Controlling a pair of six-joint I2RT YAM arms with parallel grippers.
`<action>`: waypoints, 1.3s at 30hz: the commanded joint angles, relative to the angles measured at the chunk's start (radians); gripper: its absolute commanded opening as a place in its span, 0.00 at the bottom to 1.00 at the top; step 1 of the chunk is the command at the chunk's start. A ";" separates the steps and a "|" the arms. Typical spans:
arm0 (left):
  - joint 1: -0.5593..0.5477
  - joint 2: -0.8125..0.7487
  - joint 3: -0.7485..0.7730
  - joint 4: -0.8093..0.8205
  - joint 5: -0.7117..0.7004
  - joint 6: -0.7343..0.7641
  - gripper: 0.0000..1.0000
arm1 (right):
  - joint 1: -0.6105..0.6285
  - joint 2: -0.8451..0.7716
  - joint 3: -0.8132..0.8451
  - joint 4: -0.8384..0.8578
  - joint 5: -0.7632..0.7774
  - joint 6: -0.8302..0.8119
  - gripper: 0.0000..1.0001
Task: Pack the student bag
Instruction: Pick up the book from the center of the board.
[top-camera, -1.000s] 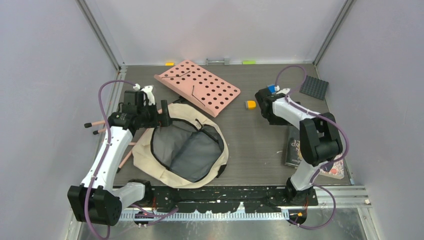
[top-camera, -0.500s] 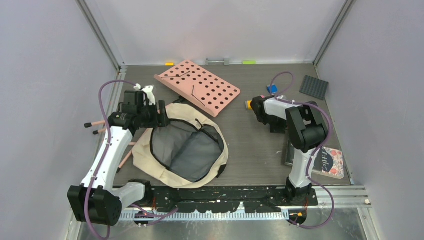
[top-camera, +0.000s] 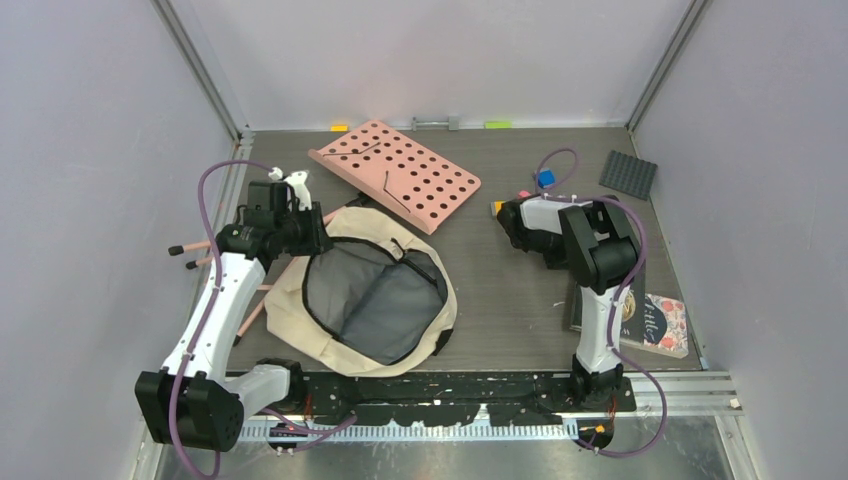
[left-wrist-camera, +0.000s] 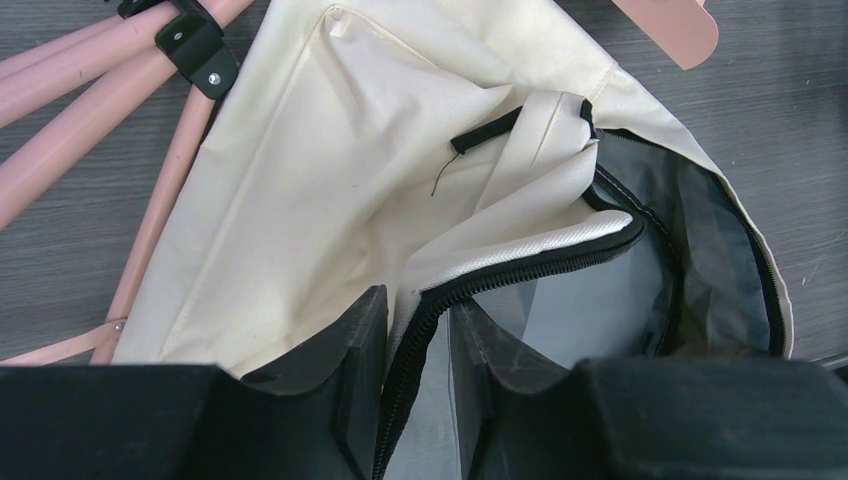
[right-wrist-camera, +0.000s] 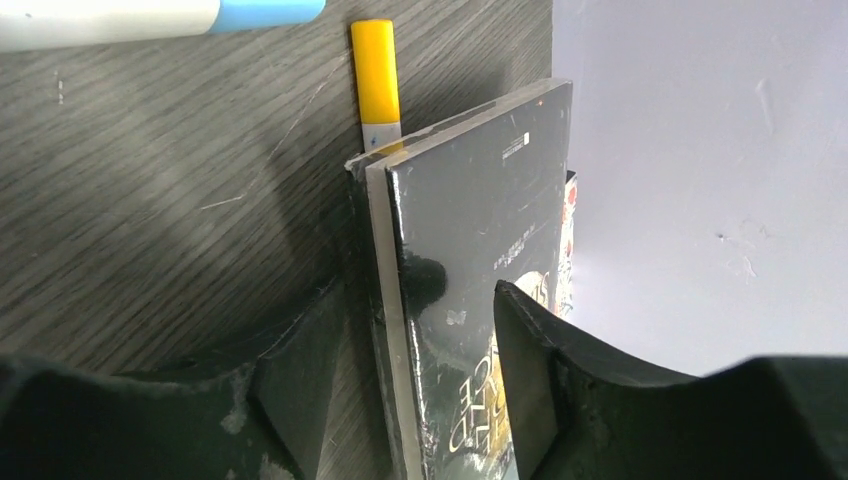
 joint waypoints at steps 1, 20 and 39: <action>-0.005 -0.020 0.018 0.034 0.018 0.002 0.30 | 0.003 0.011 0.031 -0.019 0.049 0.050 0.59; -0.005 -0.023 0.018 0.034 0.007 0.002 0.20 | 0.086 -0.297 0.087 -0.208 0.092 0.046 0.01; -0.006 -0.019 0.017 0.032 -0.005 0.002 0.15 | 0.122 -0.825 0.053 0.035 -0.933 -0.189 0.01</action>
